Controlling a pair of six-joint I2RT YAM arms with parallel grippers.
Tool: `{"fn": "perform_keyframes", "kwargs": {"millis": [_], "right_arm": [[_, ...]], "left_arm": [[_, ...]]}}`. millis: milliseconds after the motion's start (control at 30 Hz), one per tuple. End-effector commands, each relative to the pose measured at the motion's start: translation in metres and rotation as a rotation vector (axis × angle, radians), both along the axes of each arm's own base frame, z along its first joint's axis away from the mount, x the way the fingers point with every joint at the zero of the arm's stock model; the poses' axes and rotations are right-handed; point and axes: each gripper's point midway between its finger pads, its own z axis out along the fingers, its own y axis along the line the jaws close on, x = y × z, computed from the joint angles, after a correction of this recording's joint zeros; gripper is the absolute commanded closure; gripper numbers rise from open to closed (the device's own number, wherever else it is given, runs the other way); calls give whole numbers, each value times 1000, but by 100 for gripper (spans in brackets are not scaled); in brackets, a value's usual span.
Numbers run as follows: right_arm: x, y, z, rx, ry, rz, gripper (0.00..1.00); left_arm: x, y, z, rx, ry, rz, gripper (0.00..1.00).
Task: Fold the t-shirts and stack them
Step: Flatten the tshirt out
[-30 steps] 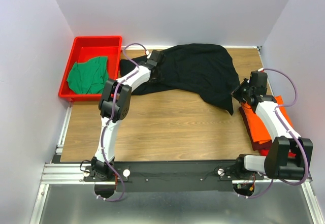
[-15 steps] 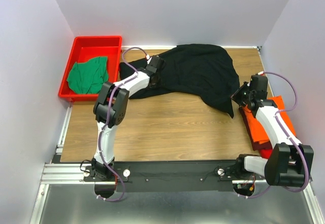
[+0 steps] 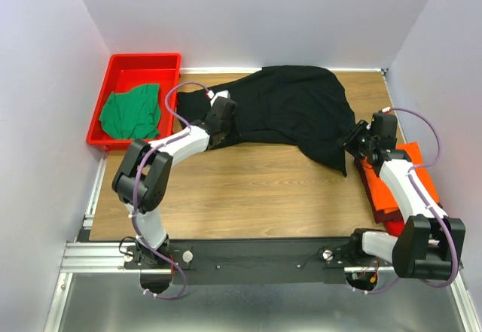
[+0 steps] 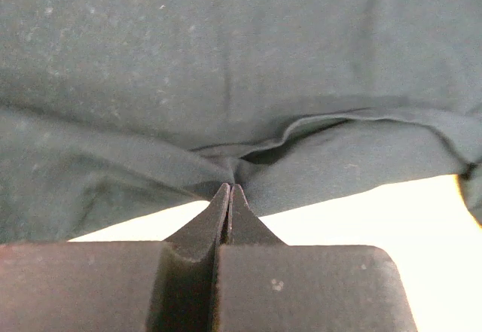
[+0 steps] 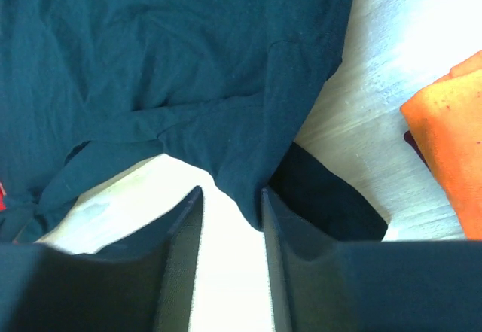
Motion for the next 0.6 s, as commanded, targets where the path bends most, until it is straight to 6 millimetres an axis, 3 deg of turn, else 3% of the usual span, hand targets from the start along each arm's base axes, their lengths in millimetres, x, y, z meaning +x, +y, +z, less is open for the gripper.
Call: {"fn": "perform_keyframes", "kwargs": {"millis": [0,133,367,433,533,567], "right_arm": [[-2,0,7,-6,-30,19,53],[-3,0,9,-9,-38,23,48],[-11,3,8,-7,-47,37,43],[-15,4,6,-8,-47,41,41],[-19,5,5,-9,-46,45,40],[-20,5,6,-9,-50,45,39]], "left_arm": [[-11,-18,19,-100,-63,-14,100],[-37,-29,6,-149,-43,-2,100],[-104,-55,-33,-184,11,-38,100],[-111,-59,-35,-217,-10,-56,100],[-115,-57,-26,-254,-43,-58,87],[-120,-52,-27,-255,-48,-57,77]]}}
